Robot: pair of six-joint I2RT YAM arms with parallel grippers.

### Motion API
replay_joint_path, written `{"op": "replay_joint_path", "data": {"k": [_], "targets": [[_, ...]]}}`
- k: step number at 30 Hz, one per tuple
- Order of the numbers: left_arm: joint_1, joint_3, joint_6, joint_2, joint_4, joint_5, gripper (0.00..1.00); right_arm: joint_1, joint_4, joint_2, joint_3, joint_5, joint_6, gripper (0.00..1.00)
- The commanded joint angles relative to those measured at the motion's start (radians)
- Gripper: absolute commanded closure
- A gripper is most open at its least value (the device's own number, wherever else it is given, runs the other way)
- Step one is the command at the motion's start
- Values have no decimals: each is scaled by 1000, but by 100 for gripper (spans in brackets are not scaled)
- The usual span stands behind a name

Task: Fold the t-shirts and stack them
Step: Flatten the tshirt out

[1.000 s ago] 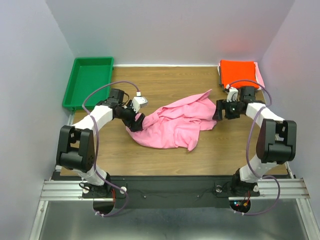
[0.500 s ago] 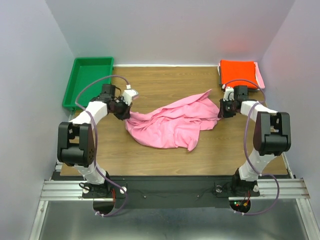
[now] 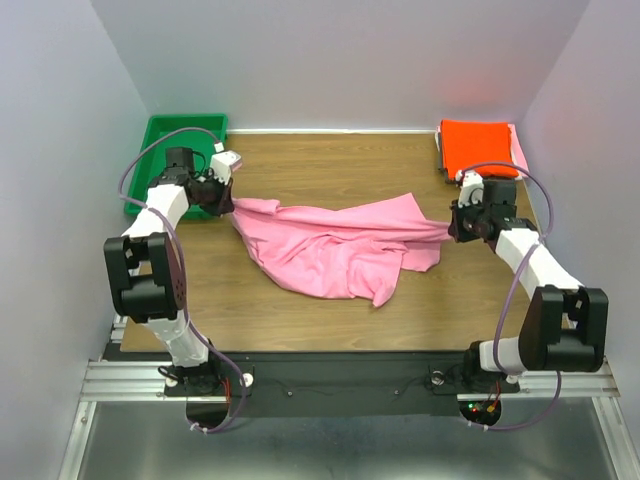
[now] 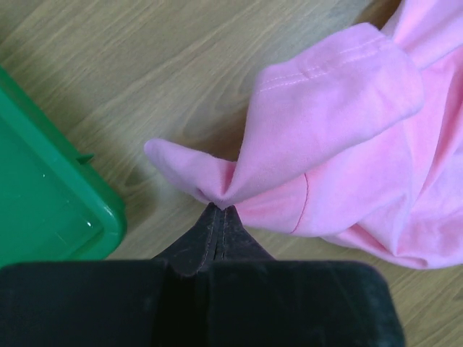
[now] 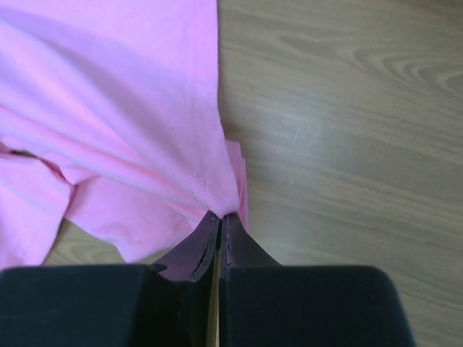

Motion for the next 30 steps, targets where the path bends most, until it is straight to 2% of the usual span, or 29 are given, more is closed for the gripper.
{"op": "replay_joint_path", "data": {"k": [1, 6, 7, 8, 9, 10, 11, 12, 14, 16, 18, 20, 21, 24, 25, 27, 28, 30], "targets": [[2, 77, -41, 35, 9, 27, 100, -2, -64, -62, -45, 54, -79, 99], [1, 152, -101, 100, 62, 36, 100, -3, -75, -62, -40, 48, -87, 99], [1, 210, -133, 144, 79, 27, 98, -3, -75, -32, -16, 29, -79, 99], [1, 305, -148, 200, 76, 18, 91, -3, -76, -12, 1, 13, -67, 99], [1, 306, -168, 201, 67, 5, 86, -2, -78, 5, 15, 1, -61, 100], [1, 413, -180, 254, 52, -4, 79, -2, -81, 32, 29, -11, -53, 99], [-1, 462, -171, 271, -1, 19, 66, -2, -85, 37, 54, -33, -41, 99], [-5, 515, -162, 273, -25, 36, 61, -3, -95, 40, 64, -47, -39, 99], [-48, 499, -96, 229, -48, 71, 52, -2, -101, 33, 75, -74, -33, 99], [-93, 393, -47, 129, -40, 74, 48, -2, -102, 33, 79, -76, -25, 99], [-216, 279, 12, 40, -42, 97, 45, -2, -104, 42, 82, -68, -22, 99], [-292, 211, 19, -6, -37, 128, 45, -2, -104, 54, 84, -49, -19, 99], [-385, 157, 8, -37, -33, 134, 43, -2, -104, 68, 90, -41, -15, 99], [-528, 44, -62, -86, 42, 137, 43, -2, -104, 94, 102, -12, 7, 99], [-630, 19, -117, -94, 93, 119, 42, -2, -104, 100, 111, -9, 11, 99], [-721, -38, -159, -97, 133, 104, 42, -2, -104, 111, 118, -5, 21, 99], [-814, -47, -183, -91, 150, 90, 37, -2, -104, 111, 121, -2, 22, 99], [-889, -66, -205, -75, 170, 47, 36, -2, -104, 116, 122, -1, 25, 99]]}}
